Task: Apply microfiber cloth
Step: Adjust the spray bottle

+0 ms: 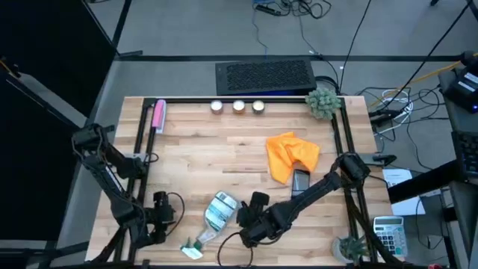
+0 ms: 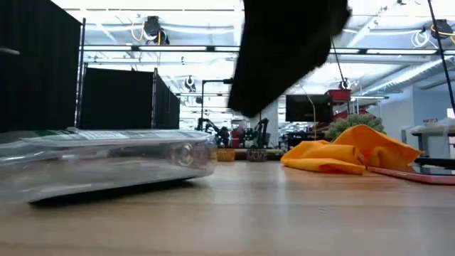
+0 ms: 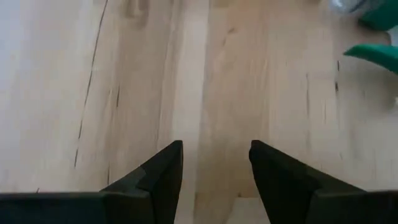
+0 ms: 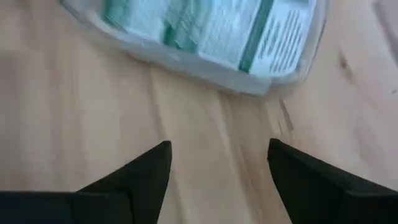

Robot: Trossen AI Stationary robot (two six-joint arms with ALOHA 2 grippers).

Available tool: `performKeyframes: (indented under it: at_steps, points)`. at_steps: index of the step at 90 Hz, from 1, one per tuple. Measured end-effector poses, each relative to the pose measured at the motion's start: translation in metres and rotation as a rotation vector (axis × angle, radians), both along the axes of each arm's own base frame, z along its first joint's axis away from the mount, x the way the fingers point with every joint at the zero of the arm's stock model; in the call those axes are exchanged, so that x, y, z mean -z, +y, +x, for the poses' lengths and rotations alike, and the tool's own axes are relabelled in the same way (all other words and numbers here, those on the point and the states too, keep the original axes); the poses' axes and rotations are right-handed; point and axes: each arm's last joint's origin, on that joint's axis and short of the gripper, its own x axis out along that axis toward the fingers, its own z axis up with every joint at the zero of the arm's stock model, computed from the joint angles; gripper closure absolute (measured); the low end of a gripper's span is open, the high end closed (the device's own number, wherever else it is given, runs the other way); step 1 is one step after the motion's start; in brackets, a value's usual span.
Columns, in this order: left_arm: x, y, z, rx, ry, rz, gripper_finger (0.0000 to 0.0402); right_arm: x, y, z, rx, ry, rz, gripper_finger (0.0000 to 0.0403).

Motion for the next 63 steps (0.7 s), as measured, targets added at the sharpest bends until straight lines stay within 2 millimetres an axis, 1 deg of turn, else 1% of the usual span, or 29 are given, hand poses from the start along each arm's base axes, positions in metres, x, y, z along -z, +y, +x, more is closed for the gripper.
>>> performKeyframes:
  at_steps: [12, 28, 38, 47, 63]
  points:
    - [-0.006, -0.005, 0.002, 0.024, -0.012, -0.011, 0.023, -0.007, 0.009, 0.012, -0.087, -0.141, 0.028, 0.0156]
    - [-0.013, -0.01, 0.007, 0.091, -0.027, 0.006, 0.023, -0.002, 0.03, 0.023, -0.262, -0.288, -0.011, 0.0156]
    - [-0.013, -0.009, 0.009, 0.095, -0.025, 0.017, 0.023, -0.001, 0.038, 0.035, -0.391, -0.413, -0.065, 0.0156]
    - [-0.013, -0.008, 0.011, 0.109, -0.015, 0.023, 0.023, 0.006, 0.036, 0.045, -0.433, -0.448, -0.116, 0.0156]
    - [-0.013, -0.008, 0.012, 0.133, 0.005, 0.013, 0.023, 0.01, 0.021, 0.068, -0.409, -0.441, -0.155, 0.0156]
